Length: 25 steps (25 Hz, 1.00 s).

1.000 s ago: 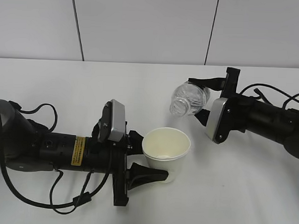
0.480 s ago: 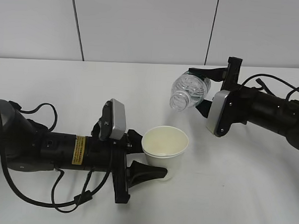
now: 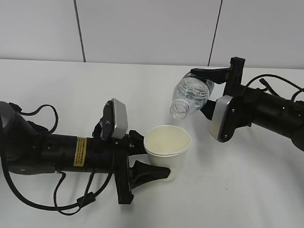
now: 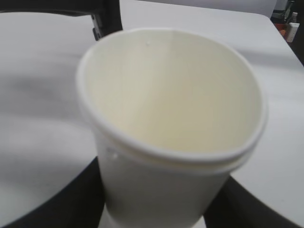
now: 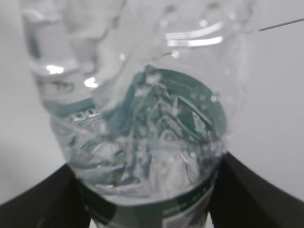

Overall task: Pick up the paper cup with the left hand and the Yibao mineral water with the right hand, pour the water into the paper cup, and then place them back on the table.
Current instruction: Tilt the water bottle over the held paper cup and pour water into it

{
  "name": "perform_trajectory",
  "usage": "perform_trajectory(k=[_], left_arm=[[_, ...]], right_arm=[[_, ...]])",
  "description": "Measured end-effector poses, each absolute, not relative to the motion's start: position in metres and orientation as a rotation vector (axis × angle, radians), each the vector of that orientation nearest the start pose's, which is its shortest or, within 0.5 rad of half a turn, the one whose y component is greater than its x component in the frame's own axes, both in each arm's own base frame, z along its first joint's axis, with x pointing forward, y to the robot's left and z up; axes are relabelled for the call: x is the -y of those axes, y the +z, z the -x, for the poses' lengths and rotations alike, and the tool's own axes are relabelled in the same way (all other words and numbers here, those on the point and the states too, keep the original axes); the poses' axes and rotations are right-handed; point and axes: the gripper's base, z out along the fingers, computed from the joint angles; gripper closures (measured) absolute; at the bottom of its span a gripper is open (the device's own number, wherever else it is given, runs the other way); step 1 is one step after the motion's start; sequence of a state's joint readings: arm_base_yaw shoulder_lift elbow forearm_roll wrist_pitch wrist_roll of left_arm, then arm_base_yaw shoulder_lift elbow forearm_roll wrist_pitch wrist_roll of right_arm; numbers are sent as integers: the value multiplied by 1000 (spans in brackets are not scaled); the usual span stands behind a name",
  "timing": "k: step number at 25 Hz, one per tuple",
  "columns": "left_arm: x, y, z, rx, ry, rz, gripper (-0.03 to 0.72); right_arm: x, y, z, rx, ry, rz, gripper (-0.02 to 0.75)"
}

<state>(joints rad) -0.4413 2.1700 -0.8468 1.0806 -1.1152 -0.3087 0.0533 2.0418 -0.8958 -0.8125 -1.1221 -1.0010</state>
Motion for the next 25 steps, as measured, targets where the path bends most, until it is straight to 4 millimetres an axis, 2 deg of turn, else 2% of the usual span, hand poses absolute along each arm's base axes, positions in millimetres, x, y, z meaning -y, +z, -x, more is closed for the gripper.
perform_trajectory(k=[25], left_arm=[[213,80,-277,-1473,-986,-1304,278]], right_arm=[[-79,143,-370,-682,-583,1529,272]])
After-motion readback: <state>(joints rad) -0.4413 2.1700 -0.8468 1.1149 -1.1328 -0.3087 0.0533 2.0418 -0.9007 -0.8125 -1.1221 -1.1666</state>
